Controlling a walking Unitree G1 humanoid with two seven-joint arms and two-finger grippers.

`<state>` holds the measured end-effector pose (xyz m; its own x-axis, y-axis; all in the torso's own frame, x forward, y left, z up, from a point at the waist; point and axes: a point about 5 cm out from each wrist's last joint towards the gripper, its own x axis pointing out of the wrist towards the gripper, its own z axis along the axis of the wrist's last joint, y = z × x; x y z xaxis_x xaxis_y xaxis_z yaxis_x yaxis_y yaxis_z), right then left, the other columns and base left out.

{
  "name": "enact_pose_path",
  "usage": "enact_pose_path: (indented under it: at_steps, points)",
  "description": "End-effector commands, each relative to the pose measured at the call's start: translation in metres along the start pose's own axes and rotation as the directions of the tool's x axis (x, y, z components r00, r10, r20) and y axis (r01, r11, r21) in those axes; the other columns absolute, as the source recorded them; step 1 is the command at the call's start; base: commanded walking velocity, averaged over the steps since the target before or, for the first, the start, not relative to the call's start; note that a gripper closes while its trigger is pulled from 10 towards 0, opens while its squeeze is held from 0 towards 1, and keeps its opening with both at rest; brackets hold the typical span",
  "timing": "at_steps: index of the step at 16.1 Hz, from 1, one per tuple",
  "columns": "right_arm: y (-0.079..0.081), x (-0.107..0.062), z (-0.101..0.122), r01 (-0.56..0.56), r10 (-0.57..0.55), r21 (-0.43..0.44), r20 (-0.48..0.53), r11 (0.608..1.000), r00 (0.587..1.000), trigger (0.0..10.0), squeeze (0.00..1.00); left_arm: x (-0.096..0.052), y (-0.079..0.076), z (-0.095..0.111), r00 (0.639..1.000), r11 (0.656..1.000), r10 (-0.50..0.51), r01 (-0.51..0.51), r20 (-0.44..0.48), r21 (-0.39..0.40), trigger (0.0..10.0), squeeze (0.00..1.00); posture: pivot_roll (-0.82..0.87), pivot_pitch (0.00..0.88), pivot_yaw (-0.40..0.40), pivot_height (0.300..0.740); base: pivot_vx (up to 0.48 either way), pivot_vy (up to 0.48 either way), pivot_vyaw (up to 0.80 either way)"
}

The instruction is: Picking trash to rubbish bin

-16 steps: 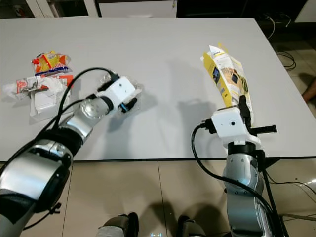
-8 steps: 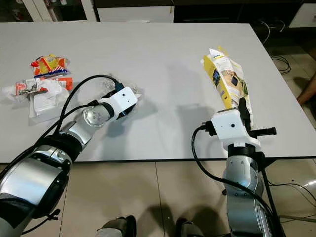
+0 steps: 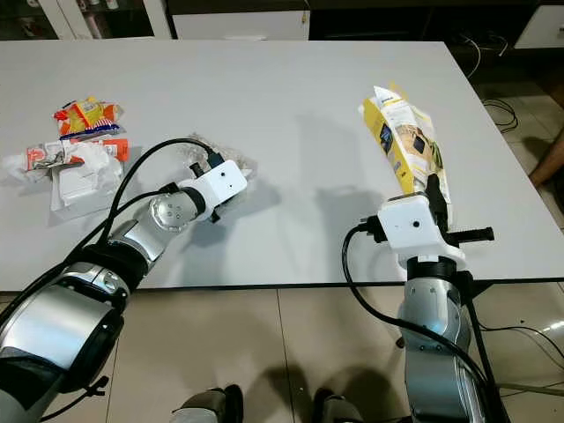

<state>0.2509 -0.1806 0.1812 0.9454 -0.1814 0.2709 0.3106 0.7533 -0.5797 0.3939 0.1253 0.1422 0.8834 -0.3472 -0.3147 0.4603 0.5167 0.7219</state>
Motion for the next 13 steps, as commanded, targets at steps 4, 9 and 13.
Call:
enact_pose_path:
  at_steps: [4, 9, 13]
  points:
    - [-0.002, -0.004, 0.002, -0.011, 0.011, 0.018, -0.004, 1.0, 1.0, 10.0, 0.0, -0.006, -0.037, -0.036, 0.976, 0.987, -0.158, 0.157, -0.149, -0.019, 0.0, 0.0, 0.07, 0.181, -0.006, 0.74, 0.0, 0.0, 0.0]
    - [-0.001, -0.004, 0.001, -0.019, 0.02, 0.022, -0.005, 1.0, 1.0, 10.0, 0.0, -0.007, -0.034, -0.038, 0.982, 0.993, -0.119, 0.115, -0.144, -0.034, 0.0, 0.0, 0.07, 0.178, -0.006, 0.74, 0.0, 0.0, 0.0]
    - [0.0, -0.004, 0.0, -0.027, 0.027, 0.024, -0.007, 0.999, 1.0, 10.0, 0.0, -0.012, -0.011, -0.044, 0.984, 0.986, 0.107, -0.123, -0.14, -0.111, 0.0, 0.0, 0.08, 0.178, -0.008, 0.74, 0.0, 0.0, 0.0]
